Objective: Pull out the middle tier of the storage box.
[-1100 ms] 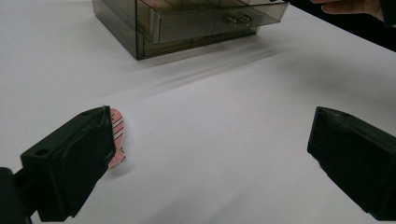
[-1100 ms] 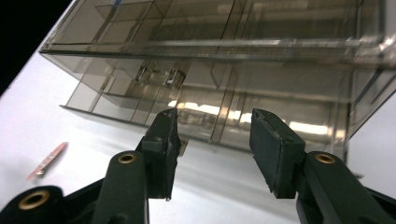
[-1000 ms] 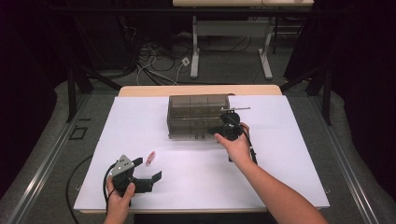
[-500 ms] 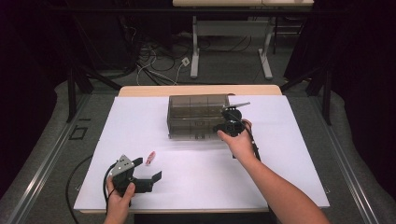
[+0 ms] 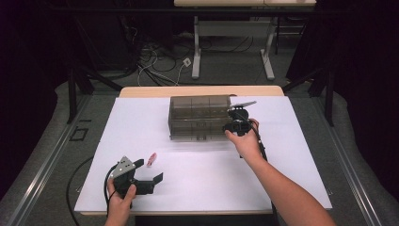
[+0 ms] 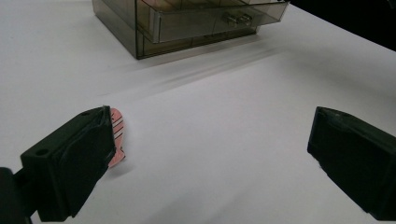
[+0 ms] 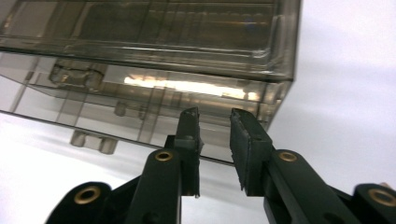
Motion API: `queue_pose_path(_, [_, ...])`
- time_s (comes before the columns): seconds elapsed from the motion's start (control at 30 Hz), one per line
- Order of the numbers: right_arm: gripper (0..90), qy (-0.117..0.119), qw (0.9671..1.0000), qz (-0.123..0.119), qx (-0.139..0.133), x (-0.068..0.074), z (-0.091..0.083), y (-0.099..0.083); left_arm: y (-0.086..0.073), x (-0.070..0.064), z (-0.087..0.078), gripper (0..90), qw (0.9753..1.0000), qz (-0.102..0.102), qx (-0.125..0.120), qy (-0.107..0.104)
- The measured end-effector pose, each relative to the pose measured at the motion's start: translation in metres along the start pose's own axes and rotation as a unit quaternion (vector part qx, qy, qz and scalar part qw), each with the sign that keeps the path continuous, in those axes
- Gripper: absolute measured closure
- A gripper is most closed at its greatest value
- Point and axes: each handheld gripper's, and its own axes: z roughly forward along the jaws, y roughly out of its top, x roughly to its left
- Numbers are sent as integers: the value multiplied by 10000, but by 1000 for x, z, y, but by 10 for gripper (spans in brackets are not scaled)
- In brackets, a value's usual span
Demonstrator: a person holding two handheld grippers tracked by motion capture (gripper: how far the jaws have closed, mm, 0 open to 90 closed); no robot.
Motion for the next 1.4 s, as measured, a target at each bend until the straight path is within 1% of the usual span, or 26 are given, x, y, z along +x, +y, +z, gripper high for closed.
queue_pose_path(0.03, [751,-13,10000,13,-25,-1,0,0,0,0,0,11,10000,-28,-4,-5])
queue_pose_path(0.17, [773,-31,10000,45,-3,-4,-1,1,0,0,0,12,10000,-5,-2,-2])
queue_pose_path(0.4, [794,-71,10000,51,13,-6,-2,1,0,0,0,12,10000,-22,-1,-15])
queue_pose_path(0.47, [801,-93,9999,64,10,-6,-2,1,0,0,0,11,10000,1,0,0])
queue_pose_path(0.53, [816,-103,9999,60,23,-7,-3,1,0,-1,0,12,10000,-37,-8,-14])
queue_pose_path(0.67, [817,-115,9999,69,29,-7,-3,1,0,0,0,11,10000,0,8,1])
queue_pose_path(0.73, [817,-132,9999,89,31,-8,-3,1,0,0,0,12,10000,-4,0,-3])
queue_pose_path(0.77, [817,-137,9998,124,42,-8,-4,1,0,-1,0,12,10000,-52,-5,-26])
queue_pose_path(0.8, [817,-140,9998,100,23,-9,-3,1,0,-1,0,12,10000,-46,0,-26])
queue_pose_path(0.87, [817,-119,9998,139,60,-9,-4,1,0,-1,1,12,10000,-51,0,-28])
queue_pose_path(0.9, [817,-113,9997,198,57,-9,-4,1,0,0,1,12,10000,-23,8,-22])
queue_pose_path(1.0, [817,-119,9997,211,98,-10,-4,1,0,-1,1,12,10000,-52,3,-31])
queue_pose_path(1.03, [817,-135,9996,223,133,-9,-3,1,0,-1,0,11,10000,-46,4,-32])
queue_pose_path(1.13, [816,-134,9996,228,128,-11,-2,1,0,-1,1,12,10000,-52,2,-30])
queue_pose_path(1.17, [817,-136,9994,277,143,-12,-1,1,0,-1,1,11,10000,-40,7,-28])
queue_pose_path(1.2, [817,-136,9994,277,143,-12,-1,1,0,-1,1,12,10000,-40,7,-28])
queue_pose_path(1.33, [817,-196,9989,347,250,-13,6,2,0,-1,1,12,10000,-51,5,-31])
queue_pose_path(1.4, [817,-191,9989,345,267,-13,8,2,0,-1,1,12,10000,-52,4,-29])
